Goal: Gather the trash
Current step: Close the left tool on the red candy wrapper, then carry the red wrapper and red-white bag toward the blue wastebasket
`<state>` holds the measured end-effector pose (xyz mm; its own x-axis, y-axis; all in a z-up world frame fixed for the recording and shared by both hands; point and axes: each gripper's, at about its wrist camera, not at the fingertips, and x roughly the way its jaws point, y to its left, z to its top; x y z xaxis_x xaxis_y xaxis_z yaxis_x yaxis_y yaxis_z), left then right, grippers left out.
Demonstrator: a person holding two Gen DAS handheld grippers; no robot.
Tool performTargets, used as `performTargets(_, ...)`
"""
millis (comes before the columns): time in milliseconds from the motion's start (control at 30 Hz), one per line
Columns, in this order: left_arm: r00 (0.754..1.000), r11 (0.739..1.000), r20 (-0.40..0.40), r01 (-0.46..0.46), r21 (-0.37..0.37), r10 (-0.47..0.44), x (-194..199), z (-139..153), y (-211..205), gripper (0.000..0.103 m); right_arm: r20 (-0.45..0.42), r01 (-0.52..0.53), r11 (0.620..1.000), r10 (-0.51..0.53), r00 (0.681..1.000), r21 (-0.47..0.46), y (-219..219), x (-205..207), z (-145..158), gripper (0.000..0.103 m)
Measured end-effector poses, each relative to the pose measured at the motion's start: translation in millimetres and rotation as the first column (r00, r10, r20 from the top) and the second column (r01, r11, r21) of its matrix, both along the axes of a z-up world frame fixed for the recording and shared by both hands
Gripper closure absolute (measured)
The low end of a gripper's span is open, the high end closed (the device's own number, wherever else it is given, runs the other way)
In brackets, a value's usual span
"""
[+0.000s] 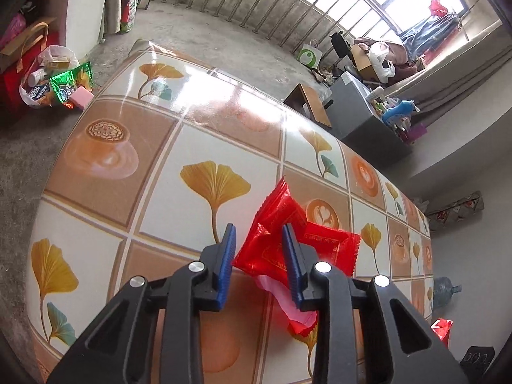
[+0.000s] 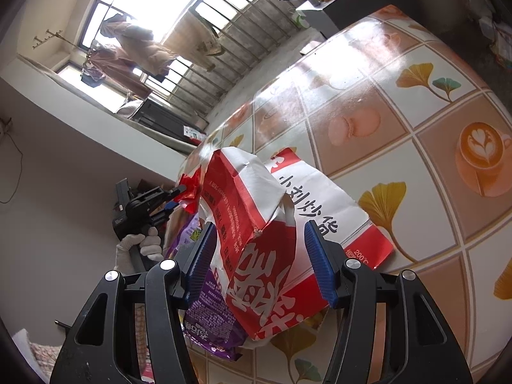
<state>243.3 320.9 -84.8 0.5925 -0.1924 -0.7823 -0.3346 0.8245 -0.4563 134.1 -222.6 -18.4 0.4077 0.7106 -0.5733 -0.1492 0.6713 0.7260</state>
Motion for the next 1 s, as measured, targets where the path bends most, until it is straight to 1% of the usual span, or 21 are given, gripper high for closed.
performTargets(33, 1.0, 1.0, 0.0, 0.005, 0.003, -0.005, 0.0, -0.8, -1.2, 0.085, 0.003, 0.0, 1.0, 0.0, 1.0, 0.002, -0.6, -0.6, 0.7, 0.048)
performTargets(100, 1.0, 1.0, 0.011, 0.012, -0.006, -0.012, -2.0, -1.0, -2.1, 0.089, 0.012, -0.002, 1.0, 0.002, 1.0, 0.008, -2.7, -2.0, 2.1, 0.048)
performTargets(167, 0.999, 1.0, 0.04, 0.024, -0.008, -0.024, -6.1, 3.8, -4.2, 0.094, 0.023, -0.004, 1.0, 0.004, 1.0, 0.021, -4.9, -3.8, 3.8, 0.048)
performTargets(233, 0.997, 0.999, 0.069, 0.035, -0.004, -0.034, -13.4, 11.7, -5.4, 0.094, 0.031, -0.007, 0.999, 0.006, 1.0, 0.04, -6.2, -6.2, 5.7, 0.048)
performTargets(367, 0.988, 0.999, 0.15, 0.05, -0.023, -0.046, -30.2, 32.5, -4.2, 0.096, 0.046, -0.02, 0.997, 0.016, 0.999, 0.077, -8.6, -11.6, 6.9, 0.047)
performTargets(467, 0.972, 0.997, 0.227, 0.065, -0.041, -0.054, -46.9, 53.3, -5.3, 0.096, 0.045, -0.023, 0.996, 0.019, 0.999, 0.085, -9.3, -15.6, 5.8, 0.047)
performTargets(533, 0.957, 0.995, 0.284, 0.079, -0.058, -0.06, -58.4, 68.5, -6.7, 0.096, 0.034, -0.013, 0.996, 0.01, 0.999, 0.084, -11.4, -17.4, 3.0, 0.047)
performTargets(633, 0.93, 0.99, 0.359, 0.115, -0.08, -0.079, -76.3, 88.8, -11.8, 0.096, 0.02, -0.001, 0.994, -0.001, 1.0, 0.111, -14.7, -20.2, -1.1, 0.047)
performTargets(733, 0.904, 0.983, 0.41, 0.167, -0.08, -0.12, -90.2, 105.2, -26.6, 0.096, 0.01, -0.002, 0.99, 0.001, 1.0, 0.138, -15.3, -23.3, -3.9, 0.05)
performTargets(800, 0.892, 0.977, 0.423, 0.203, -0.064, -0.157, -97.2, 112.4, -39.0, 0.096, 0.006, -0.002, 0.99, 0.001, 1.0, 0.143, -13.8, -24.1, -5.4, 0.051)
performTargets(867, 0.884, 0.97, 0.425, 0.238, -0.047, -0.196, -102.4, 115.2, -52.7, 0.096, -0.005, 0.003, 0.988, -0.002, 1.0, 0.154, -12.2, -23.5, -7.9, 0.056)
performTargets(900, 0.881, 0.968, 0.422, 0.251, -0.033, -0.214, -105.2, 115.4, -60.1, 0.096, -0.014, 0.006, 0.986, -0.003, 1.0, 0.164, -11.8, -22.5, -10.1, 0.061)
performTargets(933, 0.878, 0.965, 0.417, 0.264, -0.016, -0.233, -107.6, 115.4, -67.7, 0.096, -0.025, 0.008, 0.985, -0.004, 1.0, 0.175, -11.3, -22.0, -12.1, 0.064)
performTargets(1000, 0.874, 0.958, 0.405, 0.285, 0.017, -0.267, -113.6, 113.3, -82.8, 0.096, -0.041, 0.007, 0.98, 0.001, 0.999, 0.197, -10.1, -21.8, -15.1, 0.064)
